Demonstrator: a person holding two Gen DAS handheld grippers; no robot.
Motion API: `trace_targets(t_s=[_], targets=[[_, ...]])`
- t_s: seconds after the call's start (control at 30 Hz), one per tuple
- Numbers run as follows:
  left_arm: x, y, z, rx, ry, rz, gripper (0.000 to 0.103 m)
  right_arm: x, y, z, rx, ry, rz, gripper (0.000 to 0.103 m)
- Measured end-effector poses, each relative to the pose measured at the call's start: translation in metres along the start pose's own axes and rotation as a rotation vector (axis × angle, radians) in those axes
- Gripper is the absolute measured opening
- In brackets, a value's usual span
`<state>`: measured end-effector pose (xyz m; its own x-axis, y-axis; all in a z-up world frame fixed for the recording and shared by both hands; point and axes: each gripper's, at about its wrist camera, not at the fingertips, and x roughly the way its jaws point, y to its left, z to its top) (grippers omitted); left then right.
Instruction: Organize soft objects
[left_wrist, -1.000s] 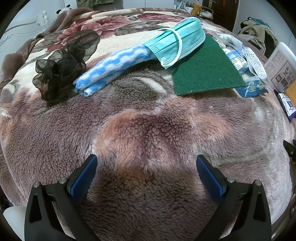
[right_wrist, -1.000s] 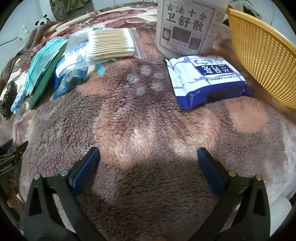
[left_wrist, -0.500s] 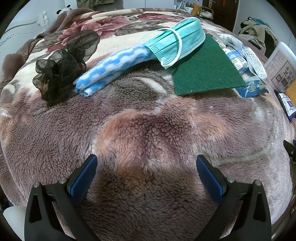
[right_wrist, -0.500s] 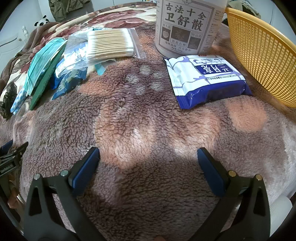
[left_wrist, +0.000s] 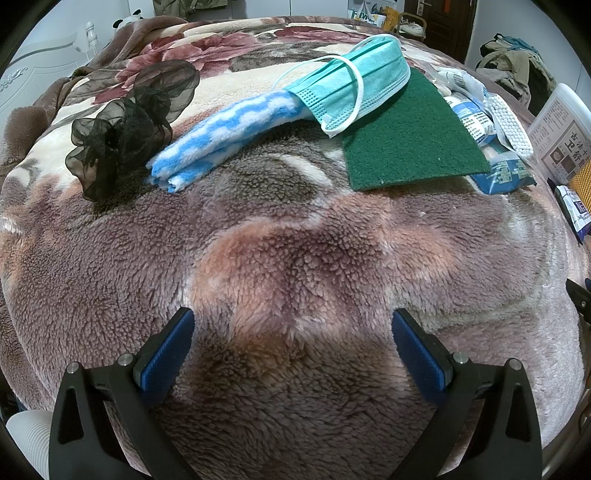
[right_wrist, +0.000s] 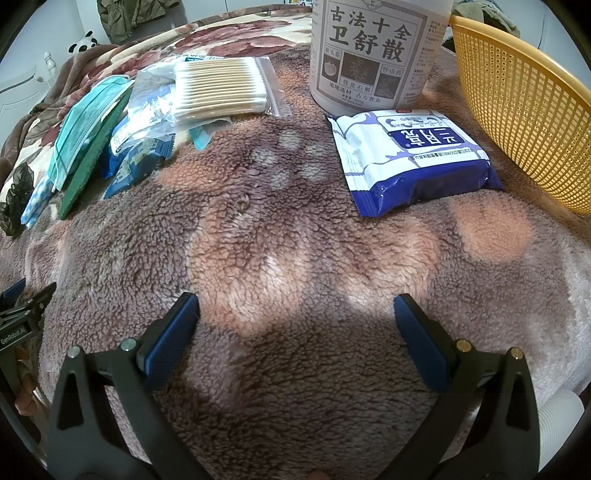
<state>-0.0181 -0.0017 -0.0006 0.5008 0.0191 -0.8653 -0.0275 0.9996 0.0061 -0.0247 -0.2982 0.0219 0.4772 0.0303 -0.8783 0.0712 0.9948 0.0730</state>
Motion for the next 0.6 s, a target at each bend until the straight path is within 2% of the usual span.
trace_targets(t_s=[0.2,0.27,0.33,0.43,0.5,0.57,0.6], targets=[[0.0,0.0,0.0,-0.001,-0.003,0.001,0.103,-0.003,-0.004,-0.009,-0.001,0.005,-0.002,0.103],[-0.002,0.0,-0.003,-0.004,-0.025,0.004,0.103,-0.005,-0.001,-0.012,-0.006,0.03,-0.019,0.103],[-0.004,-0.005,-0.006,0.026,-0.054,0.025,0.103,-0.004,0.001,-0.002,-0.004,0.047,-0.044,0.103],[-0.009,-0.009,0.0,0.055,-0.026,0.045,0.103,-0.01,0.015,0.012,-0.019,0.034,-0.046,0.103],[-0.019,-0.006,0.009,0.056,-0.021,0.027,0.103,-0.017,0.022,0.019,-0.035,0.013,-0.037,0.103],[-0.036,0.004,0.019,0.041,-0.063,0.029,0.103,-0.024,0.026,0.025,-0.04,-0.006,-0.007,0.103],[-0.048,0.012,0.027,0.031,-0.1,0.031,0.103,-0.021,0.04,0.034,-0.04,-0.008,0.002,0.103]])
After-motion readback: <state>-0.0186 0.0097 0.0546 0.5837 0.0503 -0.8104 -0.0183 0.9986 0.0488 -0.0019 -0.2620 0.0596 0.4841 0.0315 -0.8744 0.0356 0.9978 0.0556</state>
